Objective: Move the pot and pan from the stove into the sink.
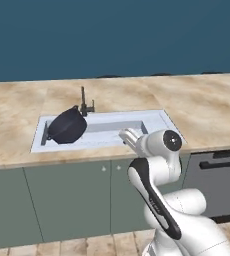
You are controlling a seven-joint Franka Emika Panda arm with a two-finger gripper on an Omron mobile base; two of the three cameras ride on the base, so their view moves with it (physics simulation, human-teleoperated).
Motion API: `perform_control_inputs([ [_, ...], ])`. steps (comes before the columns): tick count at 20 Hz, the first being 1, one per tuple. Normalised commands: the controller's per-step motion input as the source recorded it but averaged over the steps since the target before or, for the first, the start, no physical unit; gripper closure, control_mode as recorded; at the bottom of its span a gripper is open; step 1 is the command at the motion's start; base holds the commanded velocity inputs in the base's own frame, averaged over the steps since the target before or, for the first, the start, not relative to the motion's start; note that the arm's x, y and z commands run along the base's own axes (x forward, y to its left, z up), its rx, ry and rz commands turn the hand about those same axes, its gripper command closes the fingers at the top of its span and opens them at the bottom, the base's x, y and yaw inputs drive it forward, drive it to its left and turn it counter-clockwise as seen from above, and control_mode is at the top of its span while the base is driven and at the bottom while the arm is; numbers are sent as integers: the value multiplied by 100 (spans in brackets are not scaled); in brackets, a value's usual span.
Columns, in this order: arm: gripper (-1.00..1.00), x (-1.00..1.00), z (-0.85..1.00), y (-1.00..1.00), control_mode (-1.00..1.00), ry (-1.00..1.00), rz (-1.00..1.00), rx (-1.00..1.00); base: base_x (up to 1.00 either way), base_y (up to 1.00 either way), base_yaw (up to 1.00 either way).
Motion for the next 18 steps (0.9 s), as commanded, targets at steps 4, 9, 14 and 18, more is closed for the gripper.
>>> perform_control_inputs([
  [4,-100,0,0,0,100,0,0,0,-34,1,8],
  [9,-100,0,0,0,100,0,0,0,-18,0,41],
  [14,-100,0,0,0,100,0,0,0,-11,0,49],
  [18,-100,0,0,0,100,0,0,0,-7,0,50],
])
